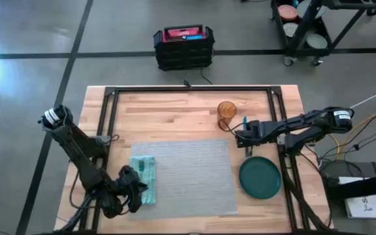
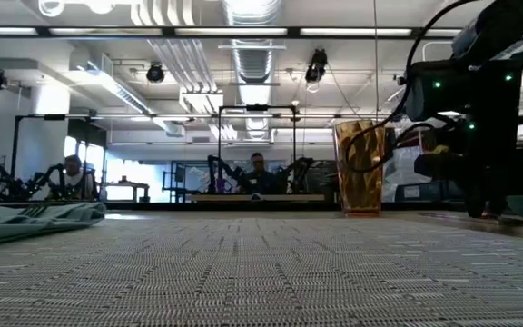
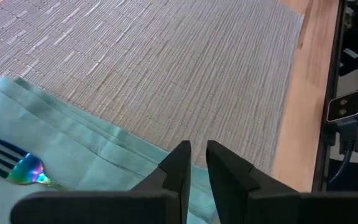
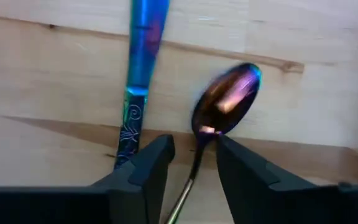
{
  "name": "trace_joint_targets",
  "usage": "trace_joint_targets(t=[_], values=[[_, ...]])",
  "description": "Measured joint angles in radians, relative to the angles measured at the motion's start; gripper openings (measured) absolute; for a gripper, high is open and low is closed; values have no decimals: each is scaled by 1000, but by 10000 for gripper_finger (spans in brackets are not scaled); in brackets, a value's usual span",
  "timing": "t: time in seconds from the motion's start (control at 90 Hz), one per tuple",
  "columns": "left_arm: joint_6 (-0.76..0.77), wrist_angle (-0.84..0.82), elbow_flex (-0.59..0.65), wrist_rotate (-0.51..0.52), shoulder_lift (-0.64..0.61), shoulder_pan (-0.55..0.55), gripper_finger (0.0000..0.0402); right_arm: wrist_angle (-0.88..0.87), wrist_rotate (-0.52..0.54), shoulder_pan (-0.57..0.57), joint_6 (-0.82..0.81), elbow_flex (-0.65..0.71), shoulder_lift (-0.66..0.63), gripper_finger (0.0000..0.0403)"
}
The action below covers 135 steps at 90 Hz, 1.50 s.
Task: Set table place
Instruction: Put the tablespoon to the right side of the gray table mat
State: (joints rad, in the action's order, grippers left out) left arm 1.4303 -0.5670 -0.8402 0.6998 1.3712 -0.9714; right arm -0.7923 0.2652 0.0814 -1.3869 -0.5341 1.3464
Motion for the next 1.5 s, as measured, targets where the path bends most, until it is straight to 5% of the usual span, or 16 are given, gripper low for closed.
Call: trace_joint_targets(t=[0.456,0.956,1.5], values=[[-1,8,0,0,0,0,38,43,50,-20,-26,17,2,5],[-5,10,0,0,0,0,38,10,182,-27,52,-11,-18,1],[-8,11,0,0,0,0,38,-38,185,-31,154,-26,-257,1]])
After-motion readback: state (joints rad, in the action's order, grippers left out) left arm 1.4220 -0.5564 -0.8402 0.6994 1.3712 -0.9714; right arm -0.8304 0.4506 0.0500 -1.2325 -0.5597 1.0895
